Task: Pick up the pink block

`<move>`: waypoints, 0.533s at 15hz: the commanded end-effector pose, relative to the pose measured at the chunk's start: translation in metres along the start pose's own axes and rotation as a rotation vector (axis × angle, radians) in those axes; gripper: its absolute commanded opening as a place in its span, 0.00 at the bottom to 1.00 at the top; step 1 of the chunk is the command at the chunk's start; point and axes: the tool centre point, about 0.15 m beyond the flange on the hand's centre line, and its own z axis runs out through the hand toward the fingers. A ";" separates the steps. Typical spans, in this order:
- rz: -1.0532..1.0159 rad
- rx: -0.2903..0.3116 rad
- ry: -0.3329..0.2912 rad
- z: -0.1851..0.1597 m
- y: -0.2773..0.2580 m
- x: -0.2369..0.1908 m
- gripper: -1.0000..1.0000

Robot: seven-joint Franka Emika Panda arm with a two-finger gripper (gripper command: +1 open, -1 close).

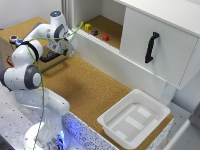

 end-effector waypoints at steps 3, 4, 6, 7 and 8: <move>-0.083 0.004 0.051 0.047 0.063 0.138 1.00; -0.086 0.005 0.065 0.051 0.066 0.151 1.00; -0.112 0.011 0.073 0.063 0.065 0.170 1.00; -0.134 0.010 0.074 0.069 0.062 0.180 1.00; -0.141 0.010 0.078 0.073 0.060 0.187 1.00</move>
